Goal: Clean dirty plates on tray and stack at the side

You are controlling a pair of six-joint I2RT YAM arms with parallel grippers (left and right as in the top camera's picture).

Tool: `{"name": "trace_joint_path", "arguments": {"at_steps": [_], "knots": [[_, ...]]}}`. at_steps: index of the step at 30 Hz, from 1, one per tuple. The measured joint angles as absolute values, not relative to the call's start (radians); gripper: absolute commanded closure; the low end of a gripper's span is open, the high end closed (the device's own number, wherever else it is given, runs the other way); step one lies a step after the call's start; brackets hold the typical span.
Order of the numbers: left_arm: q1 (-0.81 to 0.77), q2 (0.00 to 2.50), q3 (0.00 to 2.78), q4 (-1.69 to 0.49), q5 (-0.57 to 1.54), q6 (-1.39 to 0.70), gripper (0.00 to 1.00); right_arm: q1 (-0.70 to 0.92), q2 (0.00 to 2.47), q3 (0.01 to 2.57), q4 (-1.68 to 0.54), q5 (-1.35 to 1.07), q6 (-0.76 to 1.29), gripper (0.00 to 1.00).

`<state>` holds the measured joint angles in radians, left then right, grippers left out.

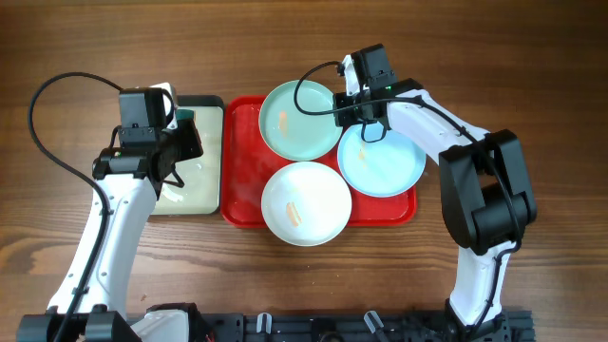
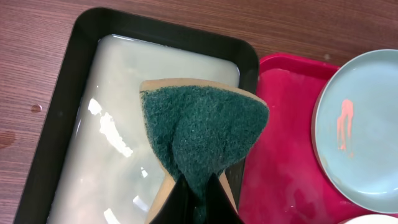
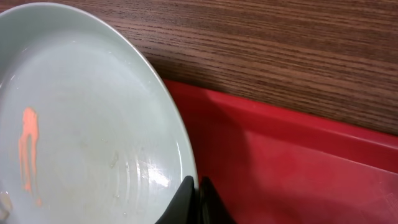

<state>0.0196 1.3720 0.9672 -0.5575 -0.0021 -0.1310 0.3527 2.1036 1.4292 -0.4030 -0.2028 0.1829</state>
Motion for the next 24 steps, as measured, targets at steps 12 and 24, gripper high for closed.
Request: {"name": "trace_joint_path", "arguments": {"at_steps": [12,24], "knots": [[0.02,1.373,0.969,-0.49,-0.07,-0.079,0.96,0.353,2.104,1.429,-0.403,-0.219,0.213,0.96],[0.013,1.376,1.034,-0.506,-0.051,-0.064,0.96,0.355,2.104,1.429,-0.408,-0.286,0.265,0.96]]}}
